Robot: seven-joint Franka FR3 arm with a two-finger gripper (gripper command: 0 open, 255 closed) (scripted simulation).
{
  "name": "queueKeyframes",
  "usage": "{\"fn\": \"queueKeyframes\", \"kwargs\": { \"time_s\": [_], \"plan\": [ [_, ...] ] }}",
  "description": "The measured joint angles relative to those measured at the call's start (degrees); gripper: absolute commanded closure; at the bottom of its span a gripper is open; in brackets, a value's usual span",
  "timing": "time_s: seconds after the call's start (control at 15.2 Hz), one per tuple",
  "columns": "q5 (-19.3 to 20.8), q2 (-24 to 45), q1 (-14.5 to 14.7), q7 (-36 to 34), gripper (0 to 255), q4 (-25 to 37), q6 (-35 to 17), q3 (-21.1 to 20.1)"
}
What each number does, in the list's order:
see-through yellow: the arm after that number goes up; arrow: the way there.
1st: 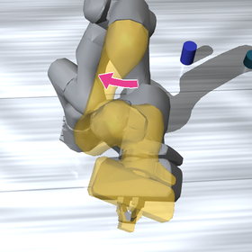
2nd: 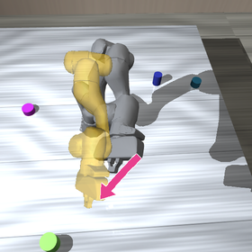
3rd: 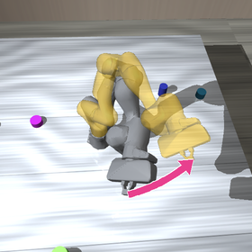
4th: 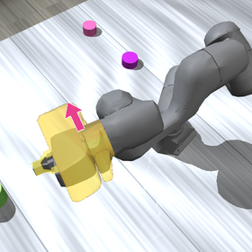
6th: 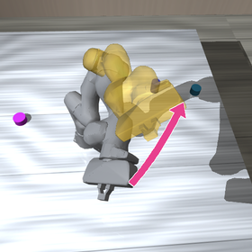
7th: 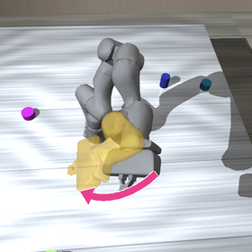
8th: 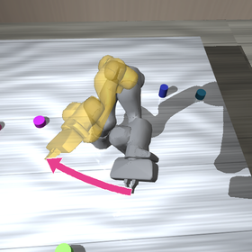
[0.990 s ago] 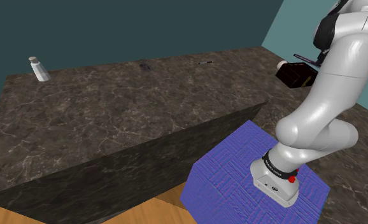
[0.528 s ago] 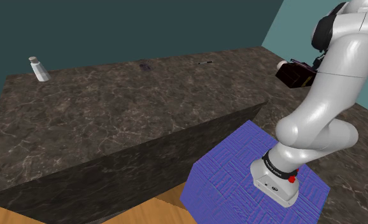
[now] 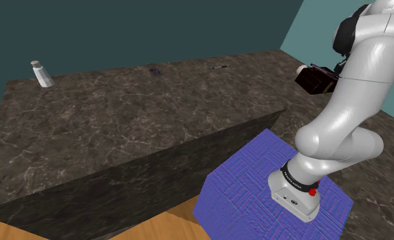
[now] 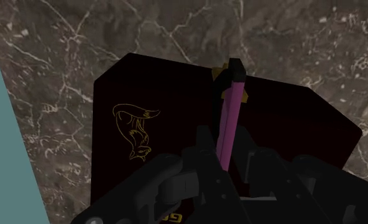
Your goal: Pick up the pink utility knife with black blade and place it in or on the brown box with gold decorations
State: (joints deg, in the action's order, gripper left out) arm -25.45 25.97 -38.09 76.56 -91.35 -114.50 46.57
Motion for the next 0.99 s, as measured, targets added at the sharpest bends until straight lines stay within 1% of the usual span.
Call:
{"fn": "queueKeyframes", "kwargs": {
  "time_s": [0.07, 0.46, 0.73, 0.99],
  "plan": [
    [0.0, 0.0, 0.0, 0.0, 0, 0.0, 0.0, 0.0],
    [0.0, 0.0, 0.0, 0.0, 0, 0.0, 0.0, 0.0],
    [1.6, -1.6, 0.0, -1.2, 0, 3.6, 4.6, 0.9],
    [2.3, -2.5, 0.3, -1.5, 0, 3.9, 5.6, 1.3]
  ]
}}
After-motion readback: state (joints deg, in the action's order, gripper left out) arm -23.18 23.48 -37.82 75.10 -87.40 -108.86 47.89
